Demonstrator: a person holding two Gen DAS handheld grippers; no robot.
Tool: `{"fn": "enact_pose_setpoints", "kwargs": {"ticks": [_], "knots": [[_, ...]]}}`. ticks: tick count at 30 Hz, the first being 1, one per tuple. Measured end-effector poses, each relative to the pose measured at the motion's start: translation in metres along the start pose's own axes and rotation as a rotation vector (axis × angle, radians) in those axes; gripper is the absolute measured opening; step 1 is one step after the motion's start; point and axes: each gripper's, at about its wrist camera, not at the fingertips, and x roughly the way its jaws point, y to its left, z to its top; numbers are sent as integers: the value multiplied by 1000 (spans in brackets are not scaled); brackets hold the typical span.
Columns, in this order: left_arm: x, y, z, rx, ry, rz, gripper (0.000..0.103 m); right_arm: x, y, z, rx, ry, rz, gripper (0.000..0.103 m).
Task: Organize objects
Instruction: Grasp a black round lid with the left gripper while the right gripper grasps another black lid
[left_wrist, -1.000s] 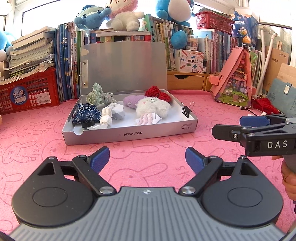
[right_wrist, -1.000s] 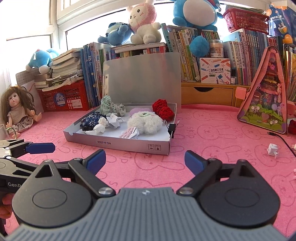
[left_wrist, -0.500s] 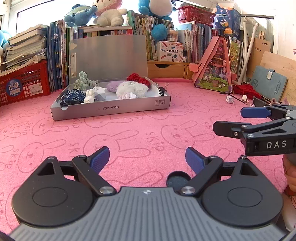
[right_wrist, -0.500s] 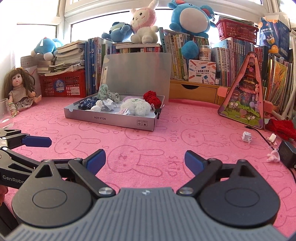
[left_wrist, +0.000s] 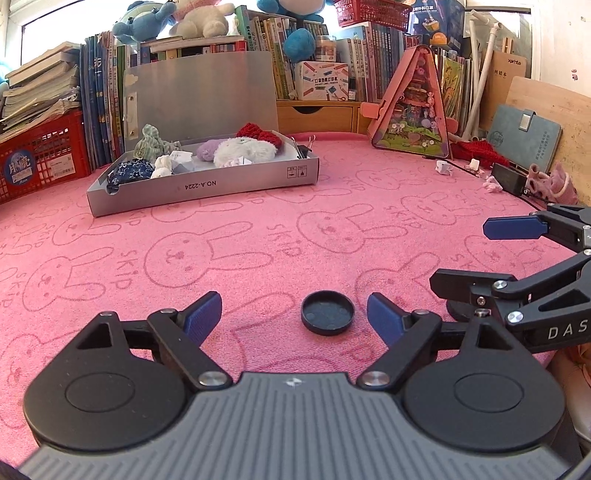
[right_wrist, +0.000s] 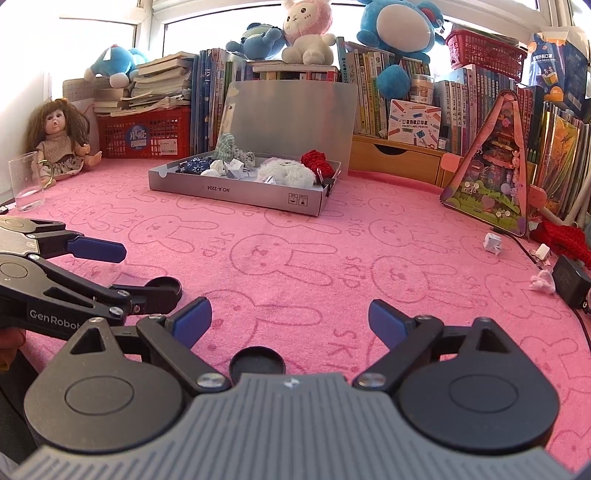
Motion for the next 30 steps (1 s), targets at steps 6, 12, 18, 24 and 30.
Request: {"fn": "enact_pose_setpoints", "kwargs": {"ticks": [6, 12, 18, 24, 30], "knots": [[2, -6, -4, 17, -5, 5, 68, -7, 6, -12, -27, 31, 19, 85], [0, -9, -4, 15, -12, -5, 59, -12, 7, -20, -13, 50, 32, 55], [1, -11, -4, 17, -8, 2, 60, -12, 17, -20, -49, 33, 28, 37], [1, -13, -5, 14, -12, 14, 60, 0, 22, -13, -18, 32, -3, 37], [2, -14, -5, 6, -19, 24, 60, 7, 27, -10, 15, 28, -10, 37]]}}
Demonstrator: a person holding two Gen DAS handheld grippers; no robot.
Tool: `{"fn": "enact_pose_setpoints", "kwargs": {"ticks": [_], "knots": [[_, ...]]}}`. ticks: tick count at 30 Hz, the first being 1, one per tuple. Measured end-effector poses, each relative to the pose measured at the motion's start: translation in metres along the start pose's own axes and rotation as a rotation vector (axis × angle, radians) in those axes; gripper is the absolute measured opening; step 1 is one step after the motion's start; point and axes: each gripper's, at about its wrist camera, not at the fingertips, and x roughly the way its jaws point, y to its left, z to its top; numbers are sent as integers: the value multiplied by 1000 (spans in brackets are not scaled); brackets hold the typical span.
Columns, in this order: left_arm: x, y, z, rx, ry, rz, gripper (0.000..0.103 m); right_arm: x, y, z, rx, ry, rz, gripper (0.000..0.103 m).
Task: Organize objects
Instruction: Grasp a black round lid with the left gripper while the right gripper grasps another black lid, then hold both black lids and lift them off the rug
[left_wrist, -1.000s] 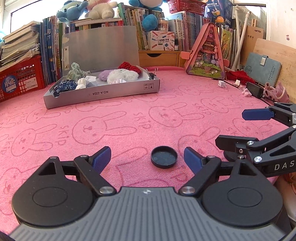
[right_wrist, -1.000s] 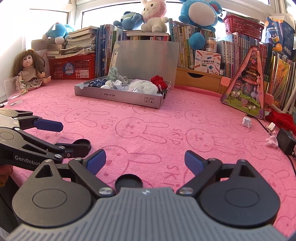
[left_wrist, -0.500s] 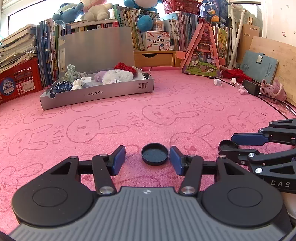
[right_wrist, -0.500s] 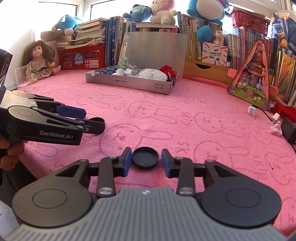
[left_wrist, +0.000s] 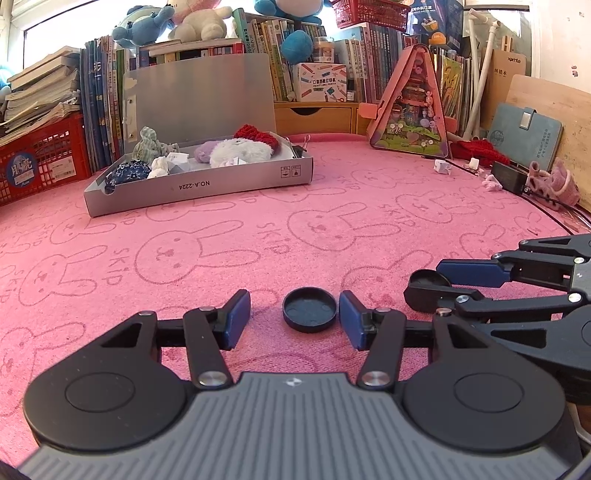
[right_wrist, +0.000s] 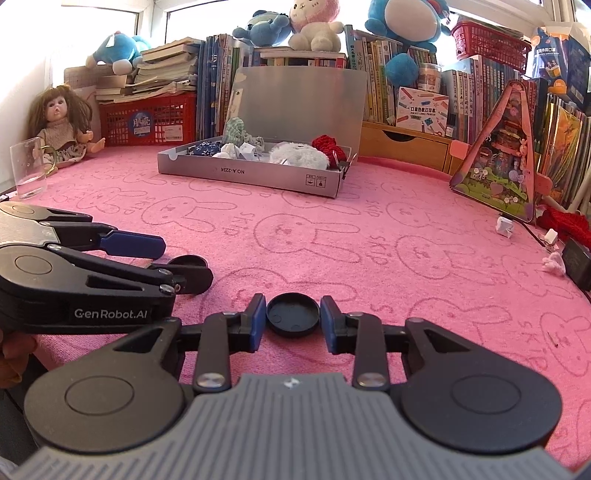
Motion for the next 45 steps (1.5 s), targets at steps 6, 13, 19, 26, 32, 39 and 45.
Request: {"fn": "enact_pose_setpoints", "kwargs": {"ticks": [6, 13, 19, 26, 32, 39, 45], "knots": [[-1, -1, -2, -11, -10, 16, 54, 2, 2, 2, 24, -2, 13, 38], [-4, 4, -2, -54, -10, 30, 36, 10, 8, 9, 27, -7, 36, 38], [-8, 17, 1, -99, -20, 82, 36, 19, 17, 20, 27, -6, 59, 38], [-8, 36, 4, -164, -19, 167, 36, 36, 31, 34, 34, 8, 70, 38], [-4, 47, 3, -189, -1, 216, 37, 49, 42, 37, 33, 33, 56, 39], [0, 50, 1, -177, -7, 249, 51, 51, 40, 34, 70, 30, -20, 61], [3, 53, 1, -183, -6, 267, 64, 50, 35, 31, 111, 25, -46, 64]]}}
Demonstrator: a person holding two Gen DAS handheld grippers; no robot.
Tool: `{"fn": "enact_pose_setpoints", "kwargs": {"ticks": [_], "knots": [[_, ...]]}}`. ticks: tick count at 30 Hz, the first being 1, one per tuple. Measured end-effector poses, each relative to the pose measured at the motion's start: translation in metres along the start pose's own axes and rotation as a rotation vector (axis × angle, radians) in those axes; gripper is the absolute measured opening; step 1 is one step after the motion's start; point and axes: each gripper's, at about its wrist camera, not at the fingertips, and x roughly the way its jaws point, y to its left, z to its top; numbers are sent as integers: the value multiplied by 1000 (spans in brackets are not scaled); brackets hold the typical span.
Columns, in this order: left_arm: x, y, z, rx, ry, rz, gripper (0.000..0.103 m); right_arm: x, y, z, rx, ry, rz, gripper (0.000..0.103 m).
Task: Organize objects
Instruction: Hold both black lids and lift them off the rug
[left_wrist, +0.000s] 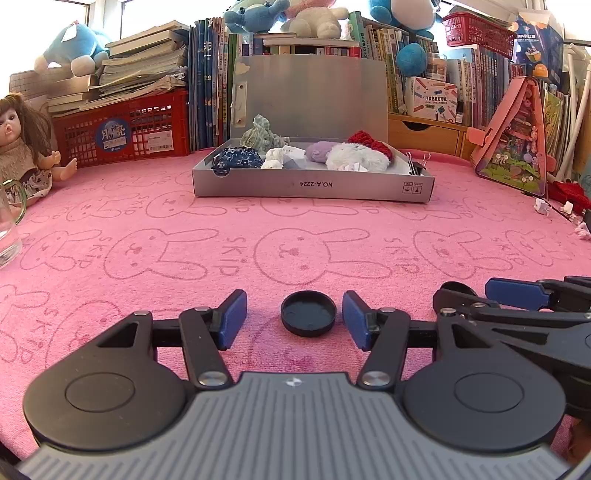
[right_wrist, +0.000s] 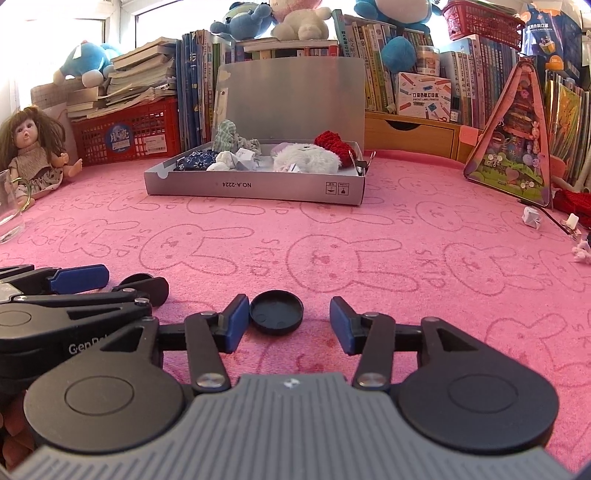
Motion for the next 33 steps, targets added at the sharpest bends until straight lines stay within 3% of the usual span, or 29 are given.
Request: {"fn": "enact_pose_setpoints", "kwargs": {"ticks": [3, 9, 15, 33], "knots": [[1, -2, 0, 4, -6, 16, 64, 2, 2, 0, -5, 3, -11, 64], [1, -3, -1, 0, -9, 22, 59, 1, 10, 0, -11, 2, 5, 38], [2, -4, 7, -26, 14, -23, 36, 3, 6, 5, 47, 13, 40, 38], [8, -1, 39, -54, 17, -38, 36, 7, 7, 34, 56, -8, 34, 38]]}}
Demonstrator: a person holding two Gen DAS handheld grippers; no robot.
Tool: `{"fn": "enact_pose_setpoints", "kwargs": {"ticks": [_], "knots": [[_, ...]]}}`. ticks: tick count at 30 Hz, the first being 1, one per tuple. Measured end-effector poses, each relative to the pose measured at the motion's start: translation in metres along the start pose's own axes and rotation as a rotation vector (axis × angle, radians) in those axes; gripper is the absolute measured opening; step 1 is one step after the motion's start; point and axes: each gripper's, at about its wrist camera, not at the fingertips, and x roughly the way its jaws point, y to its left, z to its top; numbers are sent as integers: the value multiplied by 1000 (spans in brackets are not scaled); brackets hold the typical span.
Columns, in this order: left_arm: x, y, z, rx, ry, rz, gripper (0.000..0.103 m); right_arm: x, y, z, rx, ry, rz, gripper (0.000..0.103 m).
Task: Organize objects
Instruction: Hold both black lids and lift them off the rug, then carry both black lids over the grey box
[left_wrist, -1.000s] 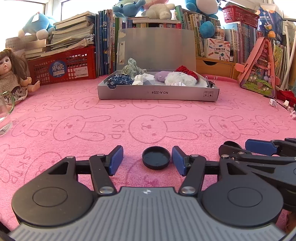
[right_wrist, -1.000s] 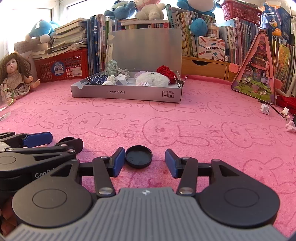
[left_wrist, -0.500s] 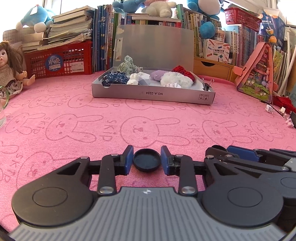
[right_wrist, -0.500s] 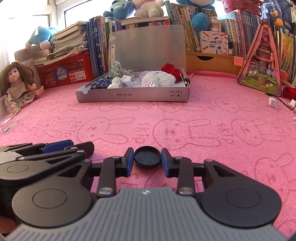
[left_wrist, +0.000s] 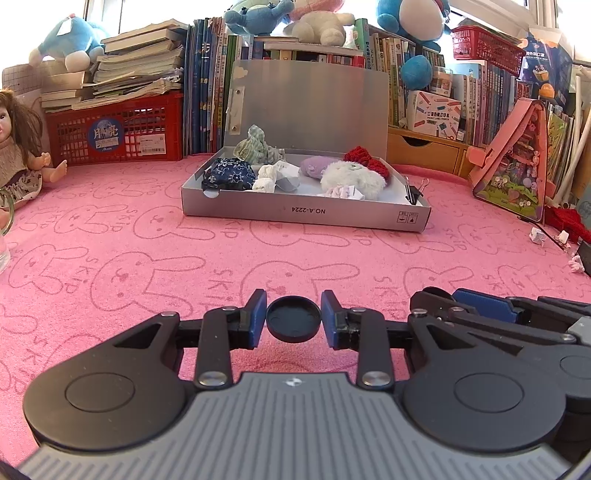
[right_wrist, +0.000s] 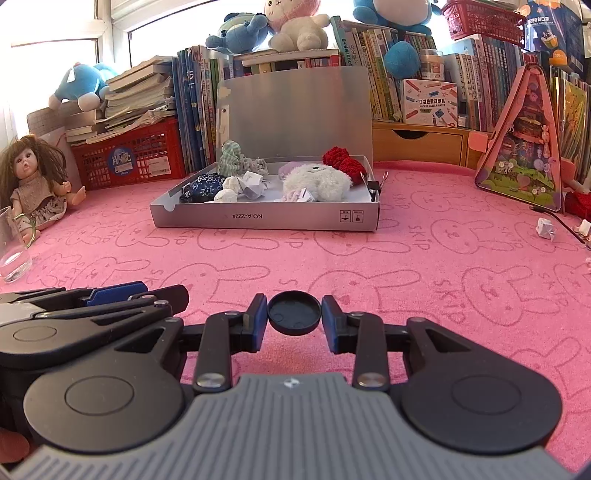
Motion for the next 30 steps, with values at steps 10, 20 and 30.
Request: {"fn": "enact_pose_setpoints", "kwargs": {"ticks": [10, 20, 30], "knots": [[2, 6, 14, 20, -27, -22, 37, 2, -1, 13, -17, -25, 4, 37], [20, 10, 44, 31, -55, -18, 37, 14, -13, 36, 21, -31, 5, 37], [57, 19, 90, 21, -66, -8, 37, 47, -26, 75, 39, -20, -23, 36]]}}
